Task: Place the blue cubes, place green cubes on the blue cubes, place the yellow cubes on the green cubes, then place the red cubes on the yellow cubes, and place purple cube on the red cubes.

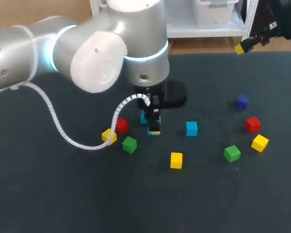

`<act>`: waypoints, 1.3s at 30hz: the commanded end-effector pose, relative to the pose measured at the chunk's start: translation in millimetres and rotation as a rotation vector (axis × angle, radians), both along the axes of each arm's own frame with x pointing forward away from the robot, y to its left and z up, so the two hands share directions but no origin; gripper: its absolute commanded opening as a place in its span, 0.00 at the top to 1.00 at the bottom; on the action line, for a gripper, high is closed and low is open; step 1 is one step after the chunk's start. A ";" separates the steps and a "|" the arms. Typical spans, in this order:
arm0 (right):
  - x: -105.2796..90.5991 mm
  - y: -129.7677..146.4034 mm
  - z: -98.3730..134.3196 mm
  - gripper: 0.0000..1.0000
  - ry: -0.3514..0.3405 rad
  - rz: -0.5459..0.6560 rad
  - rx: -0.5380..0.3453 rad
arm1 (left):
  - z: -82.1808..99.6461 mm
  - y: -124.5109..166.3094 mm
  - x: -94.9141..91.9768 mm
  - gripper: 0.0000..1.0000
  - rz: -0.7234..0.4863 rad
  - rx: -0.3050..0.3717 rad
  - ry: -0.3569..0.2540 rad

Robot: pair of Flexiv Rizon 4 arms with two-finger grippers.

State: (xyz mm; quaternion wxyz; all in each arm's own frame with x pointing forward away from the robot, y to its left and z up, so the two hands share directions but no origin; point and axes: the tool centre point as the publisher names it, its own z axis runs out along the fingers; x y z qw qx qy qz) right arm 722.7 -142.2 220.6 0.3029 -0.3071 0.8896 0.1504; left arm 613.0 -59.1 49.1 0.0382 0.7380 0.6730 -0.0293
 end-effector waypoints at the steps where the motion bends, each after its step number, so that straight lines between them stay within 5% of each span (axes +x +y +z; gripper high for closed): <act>1: -0.8 0.1 -0.1 0.00 -0.002 -0.002 -0.001 | -6.2 -22.7 10.8 1.00 0.025 0.072 0.043; 18: -0.8 0.1 -0.1 0.00 -0.002 -0.002 -0.001 | -25.2 -51.9 26.0 1.00 0.147 0.083 0.153; 39: -0.8 0.1 -0.1 0.00 -0.002 -0.002 -0.001 | -46.4 -62.6 34.1 1.00 0.167 0.073 0.142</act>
